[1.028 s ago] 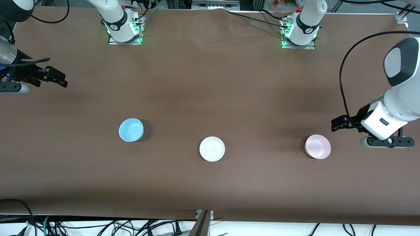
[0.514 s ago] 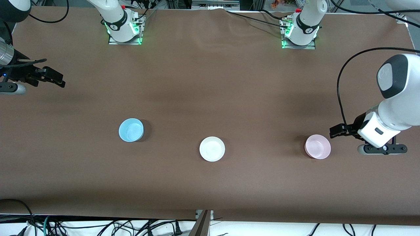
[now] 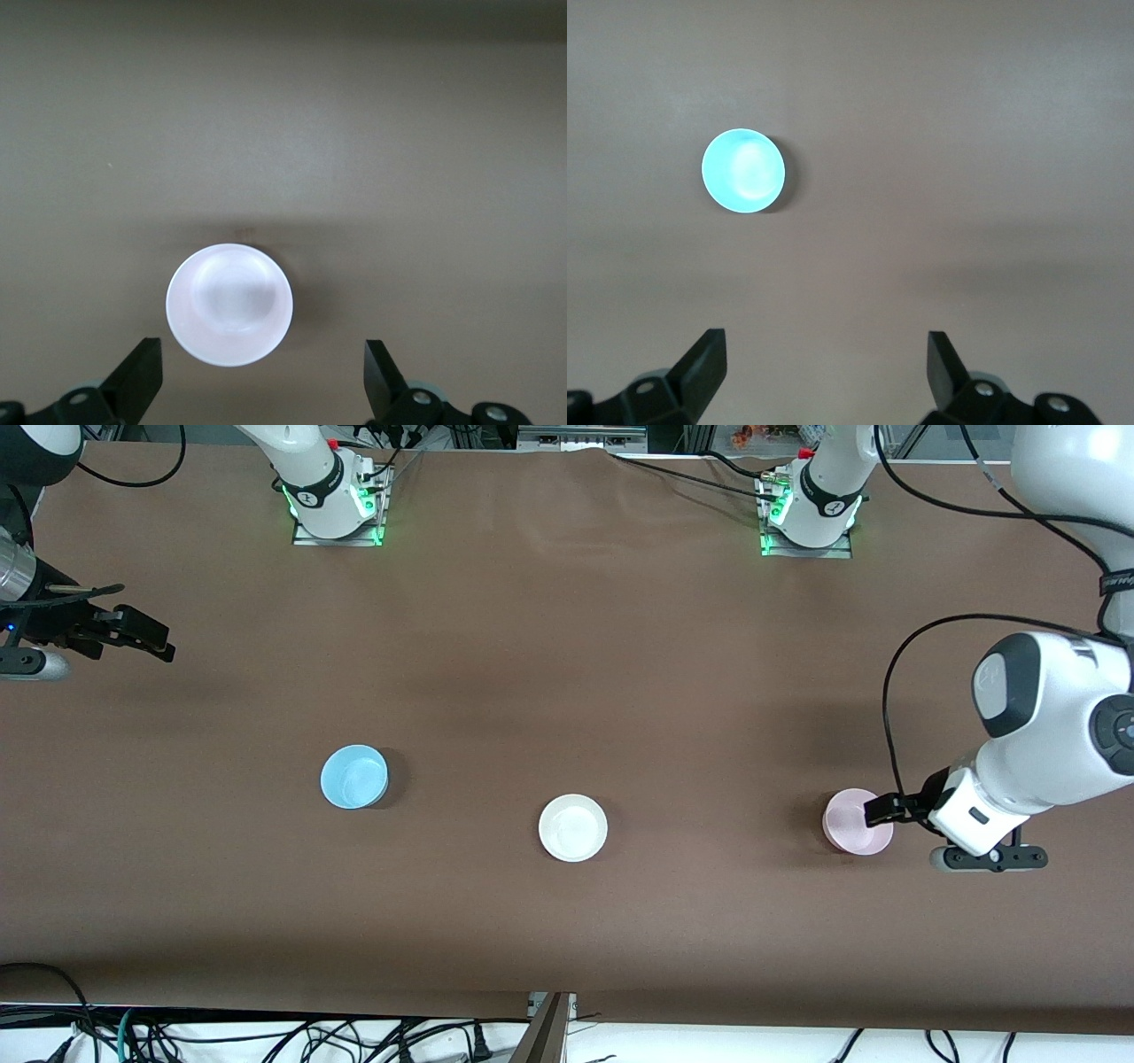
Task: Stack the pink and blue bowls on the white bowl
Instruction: 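Lower the left gripper onto the pink bowl rim and close it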
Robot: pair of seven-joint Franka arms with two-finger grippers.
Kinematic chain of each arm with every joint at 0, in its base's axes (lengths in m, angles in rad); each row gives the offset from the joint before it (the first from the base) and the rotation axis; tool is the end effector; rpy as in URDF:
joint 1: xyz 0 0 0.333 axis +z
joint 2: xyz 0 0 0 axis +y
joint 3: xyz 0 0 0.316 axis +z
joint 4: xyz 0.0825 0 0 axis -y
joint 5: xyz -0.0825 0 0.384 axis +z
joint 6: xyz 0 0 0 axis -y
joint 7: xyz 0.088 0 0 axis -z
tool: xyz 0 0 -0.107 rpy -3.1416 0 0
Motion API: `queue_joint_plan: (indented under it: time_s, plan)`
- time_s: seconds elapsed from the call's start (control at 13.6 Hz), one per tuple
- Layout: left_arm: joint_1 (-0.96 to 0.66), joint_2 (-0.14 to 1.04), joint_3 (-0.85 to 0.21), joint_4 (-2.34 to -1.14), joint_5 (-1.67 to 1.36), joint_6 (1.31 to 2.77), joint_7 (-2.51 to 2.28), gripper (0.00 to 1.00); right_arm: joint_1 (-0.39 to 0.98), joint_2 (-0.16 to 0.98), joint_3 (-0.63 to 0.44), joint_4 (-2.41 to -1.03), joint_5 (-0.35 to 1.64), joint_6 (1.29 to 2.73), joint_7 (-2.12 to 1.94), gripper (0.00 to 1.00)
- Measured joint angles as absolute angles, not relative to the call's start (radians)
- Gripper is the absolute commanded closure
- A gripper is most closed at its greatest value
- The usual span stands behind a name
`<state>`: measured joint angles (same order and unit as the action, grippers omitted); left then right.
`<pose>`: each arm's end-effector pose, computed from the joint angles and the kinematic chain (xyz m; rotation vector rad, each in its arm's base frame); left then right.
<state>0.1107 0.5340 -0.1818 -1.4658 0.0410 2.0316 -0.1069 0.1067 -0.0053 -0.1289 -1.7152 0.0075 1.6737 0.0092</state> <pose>0.7060 -0.0261 0.3789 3.0824 0.0693 0.0547 0.5565 -0.0118 0.5678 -3.1323 0.0506 0.0567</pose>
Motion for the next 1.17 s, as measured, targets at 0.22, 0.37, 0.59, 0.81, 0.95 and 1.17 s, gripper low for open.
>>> queue_joint_plan:
  time_s: [0.22, 0.37, 0.59, 0.81, 0.95, 1.17]
  plan:
    - [0.111, 0.547, -0.182, -1.501, 0.041, 2.084, -0.107, 0.0, 0.107, -0.005, -0.129, -1.715, 0.008, 1.674, 0.009, 0.0]
    - [0.111, 0.555, -0.182, -1.518, 0.041, 2.107, -0.107, 0.0, 0.107, -0.005, -0.129, -1.715, 0.008, 1.674, 0.009, 0.0]
    - [0.117, 0.563, -0.182, -1.565, 0.041, 2.16, -0.107, 0.0, 0.107, -0.005, -0.129, -1.715, 0.008, 1.674, 0.009, 0.0]
    - [0.119, 0.568, -0.182, -1.614, 0.041, 2.218, -0.107, 0.0, 0.107, -0.005, -0.129, -1.715, 0.008, 1.674, 0.009, 0.0]
    - [0.119, 0.57, -0.182, -1.641, 0.041, 2.251, -0.107, 0.0, 0.107, -0.005, -0.132, -1.715, 0.008, 1.675, 0.009, 0.0]
    - [0.119, 0.57, -0.182, -1.702, 0.041, 2.326, -0.107, 0.0, 0.106, -0.005, -0.137, -1.715, 0.008, 1.676, 0.009, 0.0]
